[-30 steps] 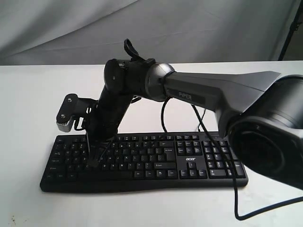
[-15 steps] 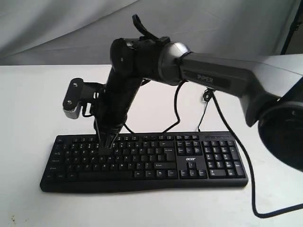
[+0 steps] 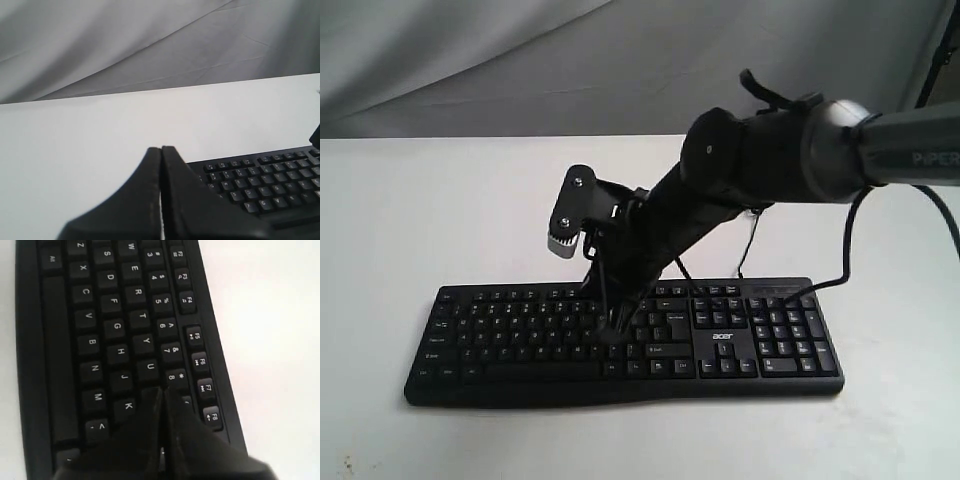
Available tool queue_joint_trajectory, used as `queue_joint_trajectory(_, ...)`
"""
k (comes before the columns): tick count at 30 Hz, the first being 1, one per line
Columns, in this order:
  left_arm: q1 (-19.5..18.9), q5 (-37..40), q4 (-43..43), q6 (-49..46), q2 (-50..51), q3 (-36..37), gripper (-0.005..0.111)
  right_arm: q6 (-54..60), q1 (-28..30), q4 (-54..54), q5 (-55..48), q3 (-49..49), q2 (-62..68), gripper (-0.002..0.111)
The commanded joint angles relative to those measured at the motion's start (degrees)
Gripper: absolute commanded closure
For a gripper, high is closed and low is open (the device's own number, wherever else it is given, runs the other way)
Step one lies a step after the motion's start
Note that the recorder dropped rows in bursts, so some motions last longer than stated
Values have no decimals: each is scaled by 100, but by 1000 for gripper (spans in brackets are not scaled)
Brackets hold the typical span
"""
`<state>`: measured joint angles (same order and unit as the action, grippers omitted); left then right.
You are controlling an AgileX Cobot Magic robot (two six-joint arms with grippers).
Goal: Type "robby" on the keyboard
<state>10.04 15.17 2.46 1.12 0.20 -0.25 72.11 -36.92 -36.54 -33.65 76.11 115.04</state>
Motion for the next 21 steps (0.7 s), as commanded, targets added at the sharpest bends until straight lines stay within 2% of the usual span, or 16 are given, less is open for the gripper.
queue_joint_trajectory(1, 32, -33, 27, 16, -20, 25, 107, 256, 38, -388, 158, -73, 52, 108)
queue_joint_trajectory(21, 32, -33, 27, 16, -20, 25, 107, -264, 48, -53, 161, -73, 257, 108)
